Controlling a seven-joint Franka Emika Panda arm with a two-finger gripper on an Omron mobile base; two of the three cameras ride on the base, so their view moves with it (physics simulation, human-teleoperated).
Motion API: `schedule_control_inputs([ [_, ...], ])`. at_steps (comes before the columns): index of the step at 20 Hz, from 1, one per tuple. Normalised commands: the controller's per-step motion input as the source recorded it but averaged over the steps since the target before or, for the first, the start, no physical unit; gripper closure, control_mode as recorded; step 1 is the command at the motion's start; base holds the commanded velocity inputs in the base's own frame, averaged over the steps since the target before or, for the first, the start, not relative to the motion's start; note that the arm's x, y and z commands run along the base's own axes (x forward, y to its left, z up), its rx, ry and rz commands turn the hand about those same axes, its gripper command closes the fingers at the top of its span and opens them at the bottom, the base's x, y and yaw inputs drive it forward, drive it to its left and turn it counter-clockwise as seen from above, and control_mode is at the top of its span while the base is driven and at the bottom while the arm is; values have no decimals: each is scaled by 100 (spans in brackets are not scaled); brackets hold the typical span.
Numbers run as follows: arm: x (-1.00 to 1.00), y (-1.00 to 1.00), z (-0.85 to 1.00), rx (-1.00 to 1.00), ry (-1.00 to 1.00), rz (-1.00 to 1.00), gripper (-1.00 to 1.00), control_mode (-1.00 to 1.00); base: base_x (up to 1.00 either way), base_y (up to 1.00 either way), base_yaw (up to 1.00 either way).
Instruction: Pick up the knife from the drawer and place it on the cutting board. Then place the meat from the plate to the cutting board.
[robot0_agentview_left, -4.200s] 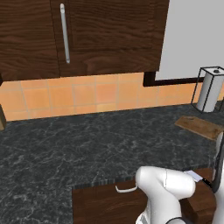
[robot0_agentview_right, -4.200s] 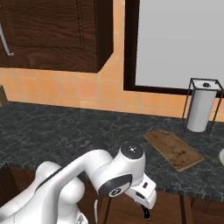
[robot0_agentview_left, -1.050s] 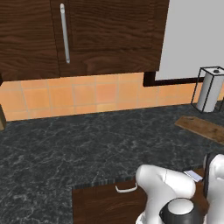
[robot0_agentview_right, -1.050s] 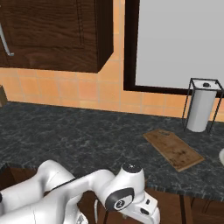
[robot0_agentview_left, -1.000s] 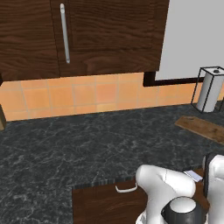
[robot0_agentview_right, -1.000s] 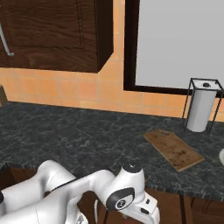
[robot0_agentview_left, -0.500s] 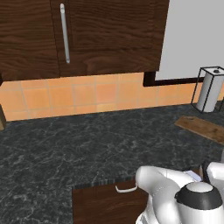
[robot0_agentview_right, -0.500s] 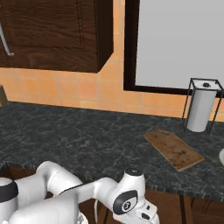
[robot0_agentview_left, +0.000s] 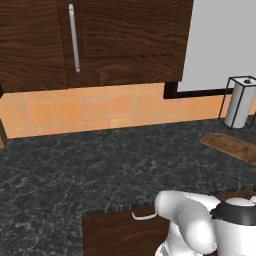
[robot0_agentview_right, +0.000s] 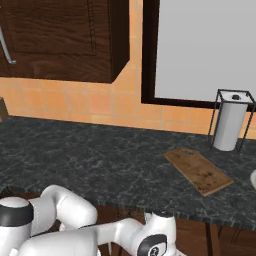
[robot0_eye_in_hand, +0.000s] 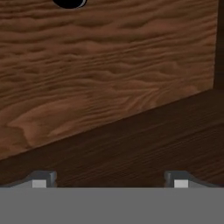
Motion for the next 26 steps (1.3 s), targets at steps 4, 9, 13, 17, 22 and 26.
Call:
schedule_control_inputs([
  [4,-71,-54,-44,13,-2,0,-100,-100,0,0,0],
  [9,-40,-28,3,10,-11,0,-100,-100,0,0,0],
  [13,69,0,79,16,-14,2,-100,-100,0,0,0],
  [17,100,0,13,12,-6,4,-100,-100,0,0,0],
  [22,53,10,-35,3,0,0,-100,-100,0,0,0],
  [26,5,25,-45,0,-11,0,-100,-100,0,0,0],
])
